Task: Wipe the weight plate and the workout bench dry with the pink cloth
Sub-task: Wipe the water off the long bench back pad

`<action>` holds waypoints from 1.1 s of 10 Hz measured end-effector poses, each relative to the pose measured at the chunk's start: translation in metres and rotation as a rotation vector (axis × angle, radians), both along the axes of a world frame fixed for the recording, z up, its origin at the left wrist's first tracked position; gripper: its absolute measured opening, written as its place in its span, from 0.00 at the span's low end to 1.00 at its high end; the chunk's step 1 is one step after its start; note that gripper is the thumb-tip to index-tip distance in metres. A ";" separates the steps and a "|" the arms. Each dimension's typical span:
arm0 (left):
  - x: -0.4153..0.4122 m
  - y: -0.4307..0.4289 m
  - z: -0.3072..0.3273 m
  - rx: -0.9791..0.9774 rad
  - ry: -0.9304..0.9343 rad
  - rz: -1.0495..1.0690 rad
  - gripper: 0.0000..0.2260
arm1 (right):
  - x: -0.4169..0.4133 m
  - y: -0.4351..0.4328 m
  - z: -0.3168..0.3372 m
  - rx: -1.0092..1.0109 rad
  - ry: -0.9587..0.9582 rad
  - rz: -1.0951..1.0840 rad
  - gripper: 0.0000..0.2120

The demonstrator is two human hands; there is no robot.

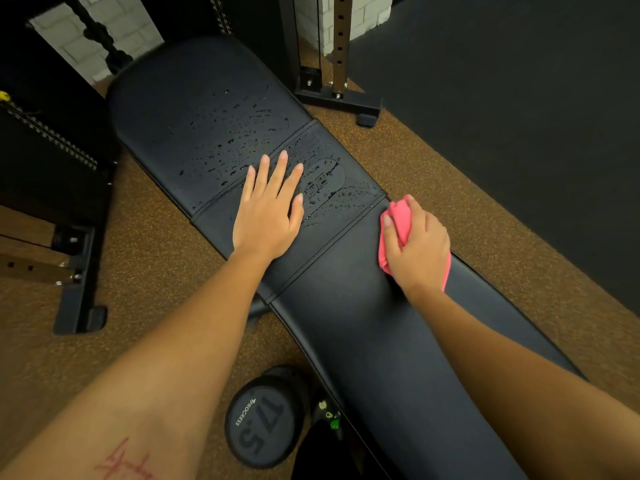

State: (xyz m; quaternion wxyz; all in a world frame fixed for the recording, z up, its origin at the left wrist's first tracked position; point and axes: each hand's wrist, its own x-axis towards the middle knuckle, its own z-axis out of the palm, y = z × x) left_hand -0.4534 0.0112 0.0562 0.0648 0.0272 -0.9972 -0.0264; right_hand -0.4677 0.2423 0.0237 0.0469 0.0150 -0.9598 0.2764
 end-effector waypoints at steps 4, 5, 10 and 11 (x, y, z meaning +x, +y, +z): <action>0.000 0.001 0.001 -0.012 -0.015 0.008 0.23 | 0.008 0.005 -0.002 0.028 0.019 0.146 0.26; 0.000 0.001 0.000 -0.005 -0.007 0.012 0.23 | 0.004 0.007 -0.001 -0.007 0.019 0.103 0.26; 0.001 0.003 0.003 -0.010 -0.015 0.027 0.23 | 0.011 0.042 -0.008 -0.005 -0.020 0.197 0.27; 0.001 0.003 0.003 -0.017 -0.023 0.032 0.23 | 0.007 0.043 -0.008 -0.029 -0.022 0.190 0.27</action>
